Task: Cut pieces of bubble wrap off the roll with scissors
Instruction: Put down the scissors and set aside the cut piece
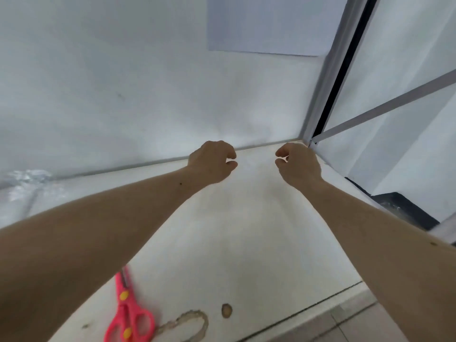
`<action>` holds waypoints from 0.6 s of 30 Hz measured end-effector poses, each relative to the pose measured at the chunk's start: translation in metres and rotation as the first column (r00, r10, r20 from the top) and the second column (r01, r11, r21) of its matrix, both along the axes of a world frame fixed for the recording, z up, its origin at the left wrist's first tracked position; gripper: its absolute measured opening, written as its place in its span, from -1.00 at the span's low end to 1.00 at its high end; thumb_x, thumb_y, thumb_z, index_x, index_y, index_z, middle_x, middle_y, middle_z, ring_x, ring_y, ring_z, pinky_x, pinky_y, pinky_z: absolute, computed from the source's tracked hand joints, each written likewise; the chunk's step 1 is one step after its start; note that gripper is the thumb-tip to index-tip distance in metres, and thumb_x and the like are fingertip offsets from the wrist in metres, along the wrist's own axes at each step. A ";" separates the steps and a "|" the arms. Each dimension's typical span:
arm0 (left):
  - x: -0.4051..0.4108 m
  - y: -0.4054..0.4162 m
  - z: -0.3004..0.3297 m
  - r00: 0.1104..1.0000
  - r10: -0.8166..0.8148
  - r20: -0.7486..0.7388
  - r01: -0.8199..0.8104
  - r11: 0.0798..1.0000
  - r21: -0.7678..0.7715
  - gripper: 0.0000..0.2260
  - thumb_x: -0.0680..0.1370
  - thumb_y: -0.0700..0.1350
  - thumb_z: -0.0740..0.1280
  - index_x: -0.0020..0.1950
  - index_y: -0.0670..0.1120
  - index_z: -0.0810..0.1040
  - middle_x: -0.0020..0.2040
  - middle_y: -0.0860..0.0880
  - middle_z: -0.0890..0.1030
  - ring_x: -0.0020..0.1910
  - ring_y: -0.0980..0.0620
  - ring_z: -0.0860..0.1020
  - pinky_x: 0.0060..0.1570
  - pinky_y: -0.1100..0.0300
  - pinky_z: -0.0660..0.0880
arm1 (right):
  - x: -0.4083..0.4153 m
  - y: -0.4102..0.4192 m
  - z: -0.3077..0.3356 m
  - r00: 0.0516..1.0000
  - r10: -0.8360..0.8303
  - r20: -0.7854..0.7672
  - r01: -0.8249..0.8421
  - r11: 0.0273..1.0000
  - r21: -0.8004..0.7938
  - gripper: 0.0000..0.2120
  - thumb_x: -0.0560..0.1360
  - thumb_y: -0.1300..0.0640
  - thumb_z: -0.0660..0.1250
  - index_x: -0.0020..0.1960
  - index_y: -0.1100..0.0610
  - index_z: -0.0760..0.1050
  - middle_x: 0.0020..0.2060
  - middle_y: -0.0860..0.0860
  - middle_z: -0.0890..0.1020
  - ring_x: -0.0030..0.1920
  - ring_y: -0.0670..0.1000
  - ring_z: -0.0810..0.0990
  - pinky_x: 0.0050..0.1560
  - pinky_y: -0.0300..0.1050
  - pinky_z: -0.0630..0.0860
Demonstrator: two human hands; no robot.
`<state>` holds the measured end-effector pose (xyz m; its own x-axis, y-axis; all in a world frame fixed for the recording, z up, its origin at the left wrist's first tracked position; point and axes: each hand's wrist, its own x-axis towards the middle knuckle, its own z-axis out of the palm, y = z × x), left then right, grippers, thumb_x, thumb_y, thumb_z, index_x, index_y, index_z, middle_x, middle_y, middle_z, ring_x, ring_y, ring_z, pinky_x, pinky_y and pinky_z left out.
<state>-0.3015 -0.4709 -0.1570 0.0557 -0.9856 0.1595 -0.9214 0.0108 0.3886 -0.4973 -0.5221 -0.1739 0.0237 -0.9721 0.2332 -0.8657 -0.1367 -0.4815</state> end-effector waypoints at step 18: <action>0.163 0.296 0.052 0.956 0.192 0.220 -0.219 0.971 0.101 -0.73 0.55 0.05 0.31 0.24 0.10 0.56 0.29 0.13 0.53 0.31 0.07 0.44 0.23 0.10 0.37 | 0.158 0.246 0.052 0.868 0.468 -0.166 -0.453 0.884 0.117 -0.72 0.51 0.15 0.30 0.20 0.01 0.56 0.27 -0.06 0.56 0.29 0.04 0.49 0.08 -0.12 0.41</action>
